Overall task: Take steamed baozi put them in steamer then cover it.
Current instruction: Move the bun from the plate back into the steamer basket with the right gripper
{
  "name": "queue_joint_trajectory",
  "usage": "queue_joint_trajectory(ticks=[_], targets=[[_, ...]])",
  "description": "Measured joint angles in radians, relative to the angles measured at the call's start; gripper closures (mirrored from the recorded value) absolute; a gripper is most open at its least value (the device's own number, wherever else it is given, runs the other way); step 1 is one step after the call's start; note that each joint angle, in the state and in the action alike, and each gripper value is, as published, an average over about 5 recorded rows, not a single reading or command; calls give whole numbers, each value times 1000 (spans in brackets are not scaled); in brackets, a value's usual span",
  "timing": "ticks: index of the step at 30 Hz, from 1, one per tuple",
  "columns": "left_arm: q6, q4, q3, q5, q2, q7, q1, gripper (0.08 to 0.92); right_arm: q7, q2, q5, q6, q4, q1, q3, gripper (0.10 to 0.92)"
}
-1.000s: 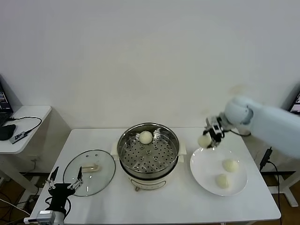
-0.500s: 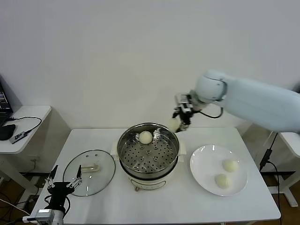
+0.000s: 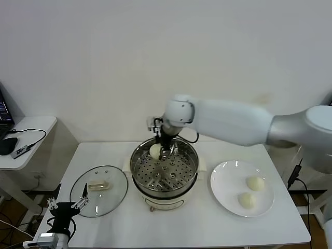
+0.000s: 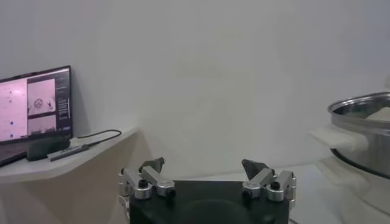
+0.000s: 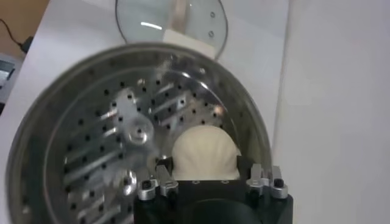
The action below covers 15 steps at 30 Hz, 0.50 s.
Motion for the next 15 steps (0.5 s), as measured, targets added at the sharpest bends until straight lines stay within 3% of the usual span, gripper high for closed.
queue_joint_trajectory(ticks=[11, 15], targets=[[-1, 1, 6, 3, -2, 2, -4, 177, 15, 90, 5, -48, -55, -59, -11, 375], [-1, 4, 10, 4, -4, 3, -6, 177, 14, 103, 4, -57, -62, -67, -15, 292]])
